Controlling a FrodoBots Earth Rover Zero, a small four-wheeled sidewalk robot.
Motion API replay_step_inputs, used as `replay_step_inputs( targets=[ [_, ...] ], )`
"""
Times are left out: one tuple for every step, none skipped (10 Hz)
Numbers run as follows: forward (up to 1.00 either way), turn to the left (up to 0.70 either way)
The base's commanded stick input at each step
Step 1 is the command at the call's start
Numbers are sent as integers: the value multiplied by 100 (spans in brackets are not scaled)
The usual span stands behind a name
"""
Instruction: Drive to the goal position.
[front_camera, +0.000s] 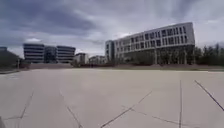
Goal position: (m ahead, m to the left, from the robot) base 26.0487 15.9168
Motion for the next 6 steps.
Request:
replay_step_inputs(
  targets=[
    [0, 70],
    [0, 70],
    [0, 70],
    [0, 70],
    [0, 70],
    [50, 44]
  ],
)
